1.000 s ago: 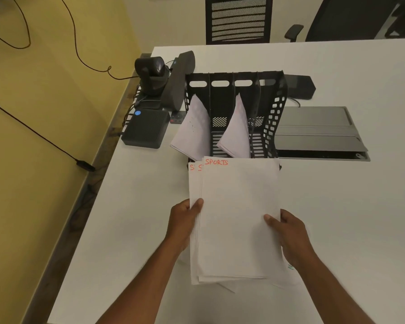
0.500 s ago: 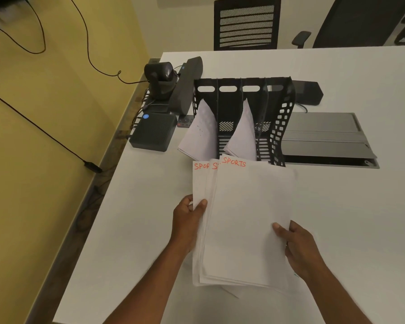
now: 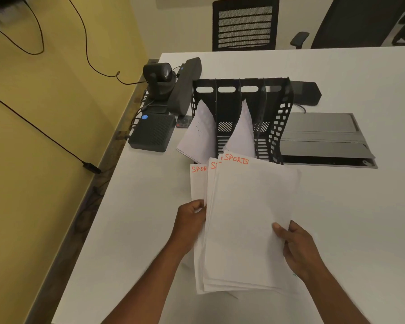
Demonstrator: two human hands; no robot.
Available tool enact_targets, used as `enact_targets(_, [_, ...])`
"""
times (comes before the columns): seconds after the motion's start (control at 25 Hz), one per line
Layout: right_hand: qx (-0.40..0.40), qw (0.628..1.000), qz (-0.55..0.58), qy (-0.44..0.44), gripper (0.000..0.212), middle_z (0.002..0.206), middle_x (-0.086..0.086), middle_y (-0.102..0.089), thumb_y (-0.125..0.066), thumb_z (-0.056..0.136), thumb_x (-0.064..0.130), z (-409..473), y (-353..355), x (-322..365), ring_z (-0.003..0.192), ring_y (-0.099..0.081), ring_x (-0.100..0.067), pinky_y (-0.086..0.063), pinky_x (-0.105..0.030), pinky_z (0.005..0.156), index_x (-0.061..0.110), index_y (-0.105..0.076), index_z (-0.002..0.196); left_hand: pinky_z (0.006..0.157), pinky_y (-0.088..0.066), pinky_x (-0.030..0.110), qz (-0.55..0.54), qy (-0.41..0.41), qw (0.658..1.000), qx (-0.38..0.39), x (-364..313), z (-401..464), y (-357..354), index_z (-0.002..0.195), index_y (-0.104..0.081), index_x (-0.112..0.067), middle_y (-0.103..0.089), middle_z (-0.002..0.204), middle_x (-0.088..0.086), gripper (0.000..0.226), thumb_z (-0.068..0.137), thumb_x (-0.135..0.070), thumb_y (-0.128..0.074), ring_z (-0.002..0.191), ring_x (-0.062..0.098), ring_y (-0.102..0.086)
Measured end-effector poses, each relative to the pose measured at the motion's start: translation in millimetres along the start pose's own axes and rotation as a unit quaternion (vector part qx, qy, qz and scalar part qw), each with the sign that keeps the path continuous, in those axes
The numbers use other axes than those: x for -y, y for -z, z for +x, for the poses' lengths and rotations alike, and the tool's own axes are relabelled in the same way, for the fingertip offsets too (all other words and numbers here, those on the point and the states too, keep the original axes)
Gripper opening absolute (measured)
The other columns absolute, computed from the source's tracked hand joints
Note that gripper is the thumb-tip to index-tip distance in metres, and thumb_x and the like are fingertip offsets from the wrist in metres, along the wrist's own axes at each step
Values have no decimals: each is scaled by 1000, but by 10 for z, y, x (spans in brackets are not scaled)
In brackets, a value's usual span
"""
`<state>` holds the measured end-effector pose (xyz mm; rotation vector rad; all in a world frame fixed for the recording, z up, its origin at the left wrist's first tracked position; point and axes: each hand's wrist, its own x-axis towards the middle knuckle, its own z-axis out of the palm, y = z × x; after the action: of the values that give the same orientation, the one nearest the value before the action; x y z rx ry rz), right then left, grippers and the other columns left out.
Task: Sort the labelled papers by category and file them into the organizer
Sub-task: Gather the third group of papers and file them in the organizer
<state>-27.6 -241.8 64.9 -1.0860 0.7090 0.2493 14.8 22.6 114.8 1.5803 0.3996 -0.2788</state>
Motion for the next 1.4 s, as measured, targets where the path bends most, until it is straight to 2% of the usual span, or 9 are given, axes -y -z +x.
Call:
enact_targets(0.32, [-53,998,-19,16,24,106,-9,-76,-69,88,9,23,104,51,97,-72,-28,-53,-41,89,7,-71,111,74,-54,38,33,-41,997,-52,-13,3,110,78,-63,-12,-71,81,4,20,88,-27,-72,77,21,-65])
enact_targets(0.48, [-57,998,-1,20,26,108,-8,-76,-68,88,8,20,221,132,100,-71,-29,-57,-42,85,7,-70,113,86,-57,43,43,-50,996,-58,-17,16,181,97,-67,-25,-74,99,-1,8,90,-21,-69,95,18,-70])
enact_targets(0.64, [-42,998,-8,43,26,109,-8,-75,-67,89,8,-34,147,155,98,-72,-27,-55,-41,88,8,-70,114,99,-50,32,42,-107,993,-8,-35,-9,145,128,-49,-45,-57,130,-22,55,92,-6,-62,119,6,-57])
enact_targets(0.72, [-38,998,-21,52,24,110,-8,-75,-67,89,9,-58,93,144,100,-71,-28,-52,-42,93,9,-70,113,103,-46,26,67,-104,992,-5,-56,-30,81,117,-63,-41,-65,120,-28,39,96,-8,-57,118,1,-58])
enact_targets(0.84, [-36,996,-45,65,22,108,-7,-76,-68,89,12,-89,25,136,98,-72,-28,-53,-43,92,11,-71,111,99,-49,24,24,-48,999,-2,-97,-79,-9,103,-73,-32,-74,108,-16,17,98,-26,-59,109,3,-66])
enact_targets(1.0, [-51,992,-70,97,19,99,-5,-77,-70,88,13,-130,-3,161,88,-74,-26,-55,-37,78,11,-72,107,86,-55,32,31,-32,999,-16,-81,-61,-36,85,-76,-18,-78,88,-3,11,90,-26,-70,90,17,-73])
enact_targets(1.16, [-82,990,-56,102,19,101,-6,-77,-72,86,13,-81,118,218,94,-72,-29,-54,-39,82,11,-74,106,90,-53,38,34,-9,998,-52,-62,-30,28,81,-72,-13,-76,92,6,18,86,-30,-74,88,18,-70])
enact_targets(1.28, [-87,990,-40,107,24,106,-7,-76,-74,84,15,-56,217,290,96,-72,-27,-52,-39,86,10,-74,107,88,-55,37,25,-24,997,-65,-86,-37,92,94,-69,-22,-76,95,0,7,88,-22,-72,97,24,-71])
enact_targets(1.4, [-74,989,-47,117,31,106,-6,-76,-77,79,20,-60,235,331,95,-72,-27,-52,-38,85,11,-73,108,86,-58,35,-4,-62,998,-20,-116,-28,142,124,-50,-40,-69,118,-7,51,90,-7,-67,104,18,-70])
